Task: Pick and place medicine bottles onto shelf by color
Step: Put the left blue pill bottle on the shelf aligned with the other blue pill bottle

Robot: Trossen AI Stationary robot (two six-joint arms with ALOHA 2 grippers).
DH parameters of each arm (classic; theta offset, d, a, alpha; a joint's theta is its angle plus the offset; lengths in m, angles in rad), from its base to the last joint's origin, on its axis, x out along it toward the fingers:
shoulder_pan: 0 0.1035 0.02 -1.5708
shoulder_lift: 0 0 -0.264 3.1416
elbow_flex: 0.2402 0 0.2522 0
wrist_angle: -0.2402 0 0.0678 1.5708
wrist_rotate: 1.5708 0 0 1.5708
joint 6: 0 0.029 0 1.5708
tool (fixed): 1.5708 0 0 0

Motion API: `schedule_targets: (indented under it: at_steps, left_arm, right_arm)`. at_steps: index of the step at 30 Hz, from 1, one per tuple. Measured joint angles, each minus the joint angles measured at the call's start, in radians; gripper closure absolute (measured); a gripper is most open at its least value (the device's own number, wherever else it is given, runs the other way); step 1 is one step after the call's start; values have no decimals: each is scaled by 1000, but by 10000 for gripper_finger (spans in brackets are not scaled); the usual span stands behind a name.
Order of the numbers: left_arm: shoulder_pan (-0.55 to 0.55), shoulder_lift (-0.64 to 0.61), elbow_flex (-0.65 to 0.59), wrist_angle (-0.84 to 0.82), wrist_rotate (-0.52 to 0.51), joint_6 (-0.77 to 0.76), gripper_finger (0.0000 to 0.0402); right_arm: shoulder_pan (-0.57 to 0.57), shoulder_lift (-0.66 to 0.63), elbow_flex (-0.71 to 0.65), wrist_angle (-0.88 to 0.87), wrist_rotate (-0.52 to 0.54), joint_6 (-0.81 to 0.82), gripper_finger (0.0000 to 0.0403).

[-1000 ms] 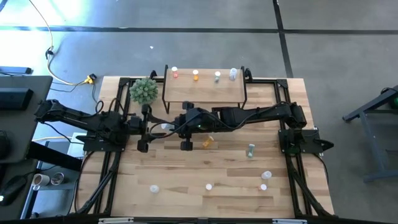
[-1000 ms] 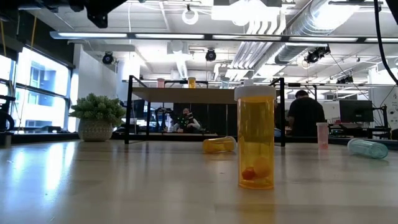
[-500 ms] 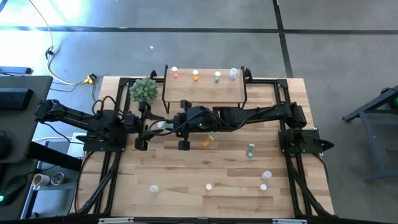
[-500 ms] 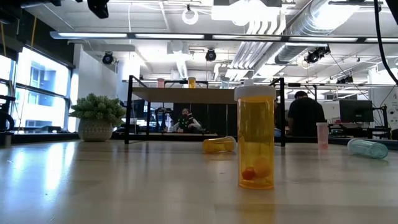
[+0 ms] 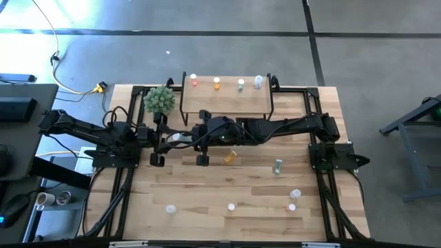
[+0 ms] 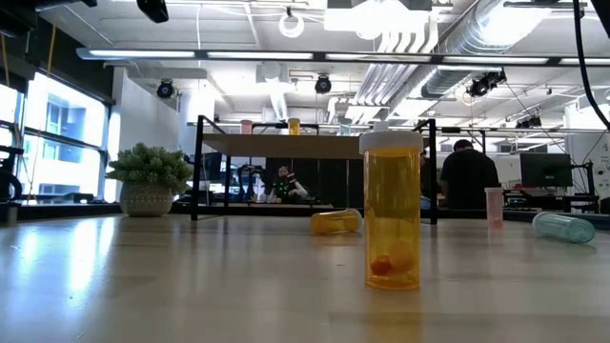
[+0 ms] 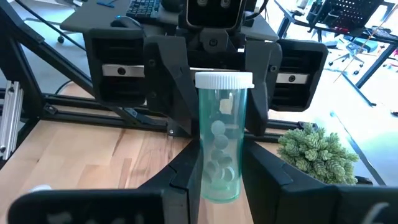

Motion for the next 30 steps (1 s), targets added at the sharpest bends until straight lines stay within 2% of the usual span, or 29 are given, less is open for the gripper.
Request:
schedule_targets:
  at_steps: [13,30]
  left_arm:
    - [0,0,0,25,9,8,306]
    - [0,40,2,67,-3,-1,300]
  right_arm:
    - [-6,0,0,-3,-1,16,321]
    - [-6,0,-2,25,-9,42,321]
